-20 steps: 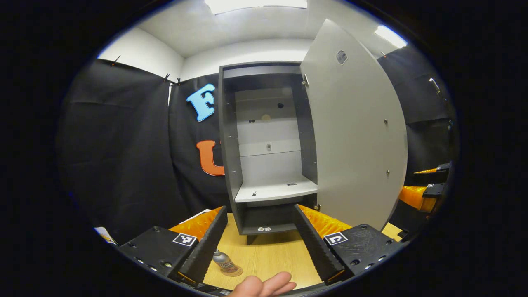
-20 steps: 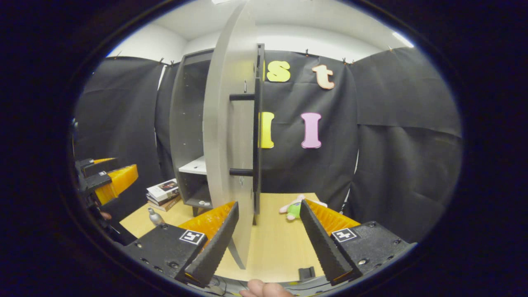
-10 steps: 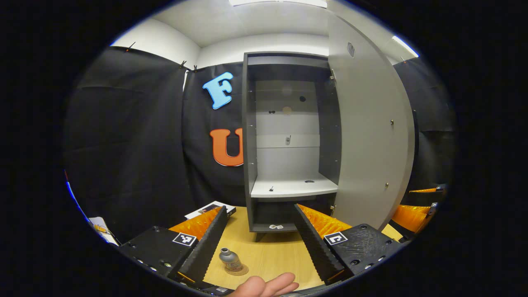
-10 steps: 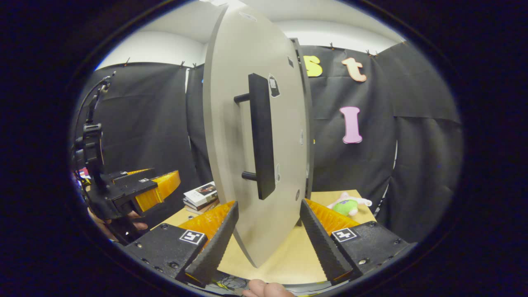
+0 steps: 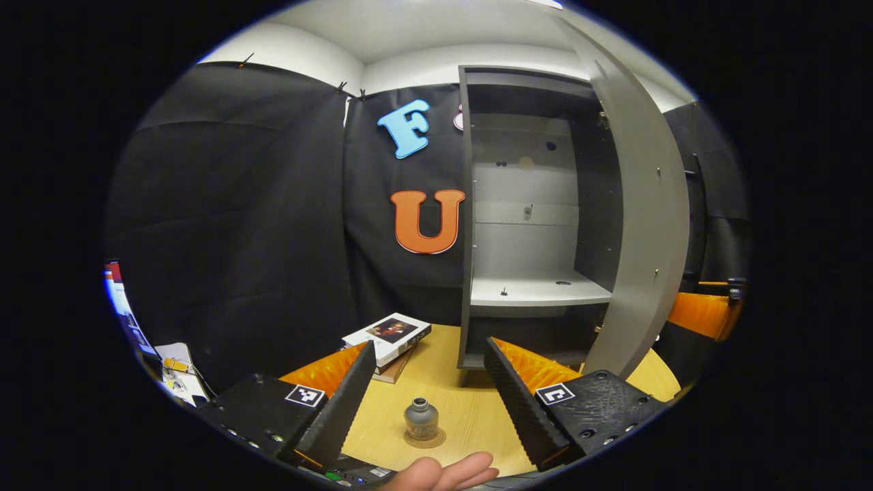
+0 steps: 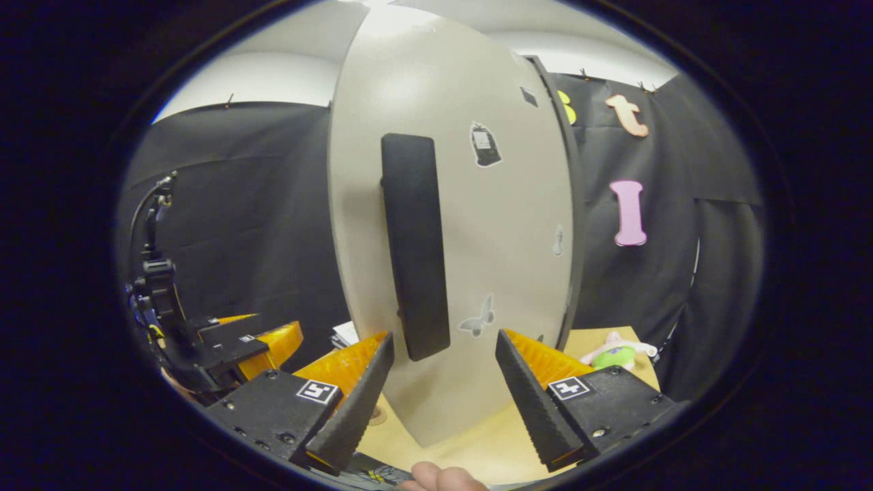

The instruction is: Open the cabinet door with the right hand, grasp the bottle in the cabinet with the left hand and place it on the coaster, then close the cabinet door with the right hand.

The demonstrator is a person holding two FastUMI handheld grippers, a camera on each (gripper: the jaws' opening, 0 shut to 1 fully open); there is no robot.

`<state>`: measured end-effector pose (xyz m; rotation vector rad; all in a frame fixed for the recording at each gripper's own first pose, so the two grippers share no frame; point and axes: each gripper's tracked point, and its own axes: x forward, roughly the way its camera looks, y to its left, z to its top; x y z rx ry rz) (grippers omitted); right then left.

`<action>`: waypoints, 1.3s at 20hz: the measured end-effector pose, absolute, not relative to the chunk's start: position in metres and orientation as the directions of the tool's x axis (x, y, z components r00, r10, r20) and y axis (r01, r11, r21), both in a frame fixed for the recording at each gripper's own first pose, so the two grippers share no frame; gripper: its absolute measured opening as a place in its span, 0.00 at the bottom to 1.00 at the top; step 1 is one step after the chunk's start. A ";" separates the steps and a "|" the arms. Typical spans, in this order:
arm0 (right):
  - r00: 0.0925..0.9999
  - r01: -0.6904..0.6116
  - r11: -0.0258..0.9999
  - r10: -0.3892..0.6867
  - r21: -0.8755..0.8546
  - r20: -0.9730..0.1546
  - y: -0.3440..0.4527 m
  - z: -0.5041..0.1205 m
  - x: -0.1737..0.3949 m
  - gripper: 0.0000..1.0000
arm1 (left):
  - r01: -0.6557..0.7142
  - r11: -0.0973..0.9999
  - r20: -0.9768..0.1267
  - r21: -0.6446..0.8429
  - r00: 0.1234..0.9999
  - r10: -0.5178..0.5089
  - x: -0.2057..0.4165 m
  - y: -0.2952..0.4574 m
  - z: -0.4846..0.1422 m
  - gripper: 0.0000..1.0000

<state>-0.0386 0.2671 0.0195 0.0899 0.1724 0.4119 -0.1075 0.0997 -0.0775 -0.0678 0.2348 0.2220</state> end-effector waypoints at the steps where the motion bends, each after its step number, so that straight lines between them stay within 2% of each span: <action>1: 0.899 -0.405 0.907 0.418 0.115 -0.129 0.278 0.027 -0.037 0.97 | -0.231 0.970 -0.252 -0.074 0.946 0.206 -0.105 0.099 -0.083 0.97; 2: 0.894 -0.420 0.902 0.430 0.104 -0.122 0.287 0.031 -0.037 0.93 | -0.237 0.967 -0.264 -0.092 0.942 0.206 -0.103 0.102 -0.087 1.00; 3: 0.890 -0.431 0.897 0.440 0.095 -0.120 0.293 0.032 -0.040 0.93 | -0.245 0.964 -0.271 -0.102 0.939 0.210 -0.100 0.104 -0.088 0.97; 4: 0.888 -0.435 0.896 0.443 0.085 -0.124 0.297 0.029 -0.041 0.98 | -0.247 0.963 -0.275 -0.106 0.938 0.210 -0.096 0.105 -0.089 0.97; 7: 0.892 -0.418 0.906 0.422 0.061 -0.159 0.302 0.011 -0.037 0.98 | -0.215 0.969 -0.273 -0.122 0.946 0.175 -0.081 0.103 -0.088 0.95; 8: 0.897 -0.406 0.912 0.411 0.065 -0.163 0.302 0.009 -0.033 0.94 | -0.198 0.973 -0.260 -0.121 0.952 0.162 -0.073 0.102 -0.085 0.95; 9: 0.903 -0.389 0.918 0.396 0.072 -0.168 0.300 0.007 -0.030 0.98 | -0.182 0.976 -0.246 -0.117 0.958 0.149 -0.068 0.101 -0.082 0.95; 10: 0.908 -0.372 0.925 0.380 0.080 -0.173 0.298 0.005 -0.028 0.98 | -0.165 0.980 -0.235 -0.113 0.962 0.135 -0.063 0.100 -0.081 0.95; 20: 0.949 -0.082 0.994 0.101 0.075 -0.298 0.229 -0.033 -0.052 0.98 | 0.091 0.988 -0.224 -0.122 0.968 -0.117 -0.033 0.023 -0.108 0.95; 26: 0.958 0.046 0.991 -0.007 0.128 -0.285 0.132 -0.045 -0.080 0.99 | 0.192 0.978 -0.155 -0.085 0.967 -0.203 -0.036 -0.073 -0.087 0.95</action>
